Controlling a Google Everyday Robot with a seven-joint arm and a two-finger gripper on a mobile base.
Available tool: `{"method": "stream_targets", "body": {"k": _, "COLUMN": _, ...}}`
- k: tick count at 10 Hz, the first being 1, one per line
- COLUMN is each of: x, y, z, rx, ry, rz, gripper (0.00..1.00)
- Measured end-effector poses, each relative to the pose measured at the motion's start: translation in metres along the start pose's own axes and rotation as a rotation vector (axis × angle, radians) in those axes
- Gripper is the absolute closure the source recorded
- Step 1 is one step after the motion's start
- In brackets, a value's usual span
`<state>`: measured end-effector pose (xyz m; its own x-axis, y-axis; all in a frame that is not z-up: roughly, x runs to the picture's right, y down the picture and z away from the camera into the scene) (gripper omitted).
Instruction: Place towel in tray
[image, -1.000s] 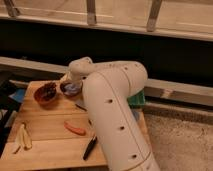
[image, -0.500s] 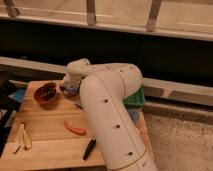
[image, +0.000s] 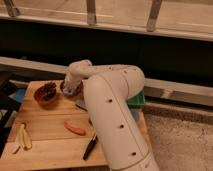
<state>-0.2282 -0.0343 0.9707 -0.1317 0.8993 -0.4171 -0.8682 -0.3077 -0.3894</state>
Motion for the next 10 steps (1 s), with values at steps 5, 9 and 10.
{"method": "stream_targets", "body": {"k": 5, "x": -0.01, "y": 0.013, "z": -0.028, "rx": -0.098, "ry": -0.047, "rz": 0.032, "gripper": 1.0}}
{"method": "stream_targets", "body": {"k": 9, "x": -0.036, "y": 0.013, "z": -0.065, "rx": -0.2, "ry": -0.121, "rz": 0.068, "gripper": 1.0}}
{"method": "stream_targets", "body": {"k": 10, "x": -0.046, "y": 0.01, "z": -0.079, "rx": -0.207, "ry": -0.143, "rz": 0.074, "gripper": 1.0}}
